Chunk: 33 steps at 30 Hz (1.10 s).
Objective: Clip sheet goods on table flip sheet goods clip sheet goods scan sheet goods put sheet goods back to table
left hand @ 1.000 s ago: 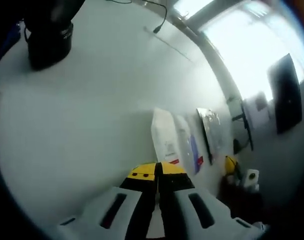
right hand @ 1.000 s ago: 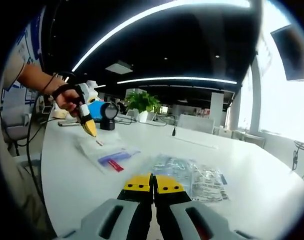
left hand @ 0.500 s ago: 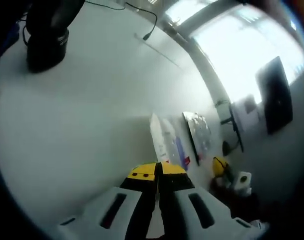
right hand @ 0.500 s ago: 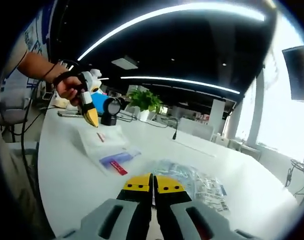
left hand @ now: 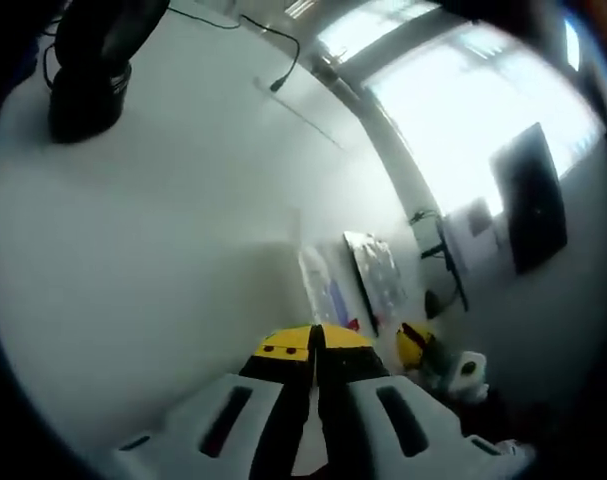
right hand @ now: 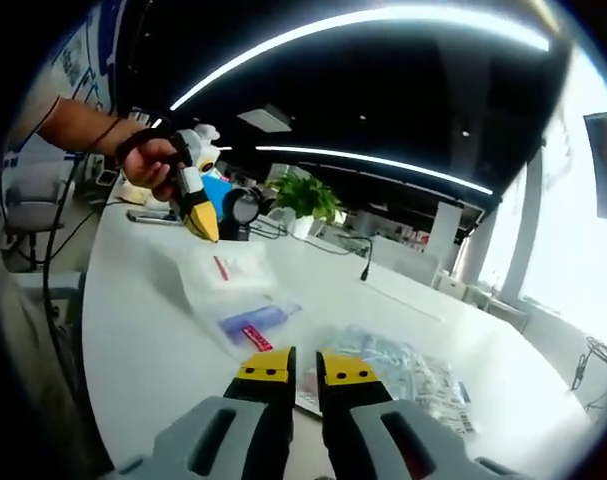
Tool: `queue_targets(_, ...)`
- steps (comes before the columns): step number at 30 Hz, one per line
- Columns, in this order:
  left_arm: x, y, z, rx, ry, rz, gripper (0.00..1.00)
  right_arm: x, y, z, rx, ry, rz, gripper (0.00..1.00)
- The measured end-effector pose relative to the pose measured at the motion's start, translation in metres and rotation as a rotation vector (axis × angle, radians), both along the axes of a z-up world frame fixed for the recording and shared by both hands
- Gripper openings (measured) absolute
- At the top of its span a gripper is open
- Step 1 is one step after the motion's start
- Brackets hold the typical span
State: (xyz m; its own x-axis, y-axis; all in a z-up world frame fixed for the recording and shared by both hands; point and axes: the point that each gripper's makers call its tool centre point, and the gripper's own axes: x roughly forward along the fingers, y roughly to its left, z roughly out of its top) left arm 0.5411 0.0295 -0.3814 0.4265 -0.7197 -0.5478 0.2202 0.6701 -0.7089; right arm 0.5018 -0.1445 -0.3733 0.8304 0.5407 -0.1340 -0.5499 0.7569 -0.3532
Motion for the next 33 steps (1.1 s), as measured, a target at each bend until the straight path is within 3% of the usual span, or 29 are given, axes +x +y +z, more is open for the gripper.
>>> queue_targets(12, 0.011, 0.005, 0.008, -0.052, -0.020, -0.001, 0.00, -0.011, 0.037, 0.006, -0.017, -0.007, 0.069, 0.09)
queue_targets(22, 0.004, -0.002, 0.017, -0.090, -0.046, -0.005, 0.00, -0.022, 0.071, 0.009, -0.038, -0.014, 0.155, 0.12)
queue_targets(28, -0.001, -0.008, 0.015, -0.111, -0.033, -0.001, 0.00, -0.030, 0.097, 0.006, -0.052, -0.015, 0.214, 0.16)
queue_targets(33, -0.001, -0.009, 0.017, -0.128, -0.029, 0.007, 0.00, -0.030, 0.105, 0.002, -0.062, -0.004, 0.223, 0.18)
